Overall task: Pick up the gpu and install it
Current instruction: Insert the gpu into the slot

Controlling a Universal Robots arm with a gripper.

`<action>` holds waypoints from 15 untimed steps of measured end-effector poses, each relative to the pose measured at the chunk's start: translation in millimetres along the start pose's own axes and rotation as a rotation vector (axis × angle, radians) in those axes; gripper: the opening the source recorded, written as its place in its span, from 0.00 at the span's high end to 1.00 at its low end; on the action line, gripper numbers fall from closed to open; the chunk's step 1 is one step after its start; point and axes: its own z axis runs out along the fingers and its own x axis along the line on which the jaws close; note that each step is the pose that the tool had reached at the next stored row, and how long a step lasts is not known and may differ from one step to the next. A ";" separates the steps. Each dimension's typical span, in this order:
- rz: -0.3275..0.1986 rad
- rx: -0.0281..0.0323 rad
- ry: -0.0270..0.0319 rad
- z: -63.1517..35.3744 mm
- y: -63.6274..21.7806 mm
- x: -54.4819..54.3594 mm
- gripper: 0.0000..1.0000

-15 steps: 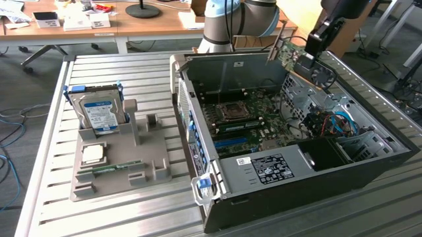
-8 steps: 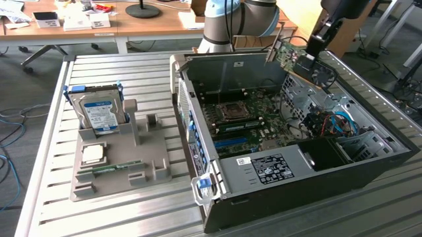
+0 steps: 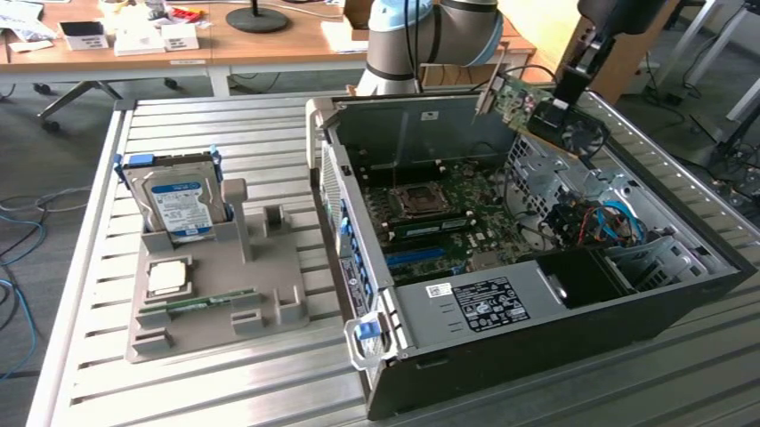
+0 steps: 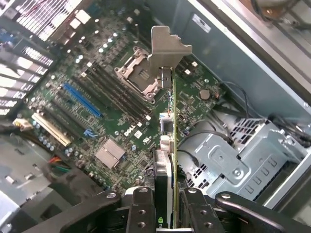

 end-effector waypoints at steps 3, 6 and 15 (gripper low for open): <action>-0.039 -0.0009 0.0024 0.0 0.0 0.0 0.73; -0.078 -0.0018 0.0049 0.1 0.0 0.0 0.73; -0.204 -0.0047 0.0129 0.2 0.0 0.0 0.73</action>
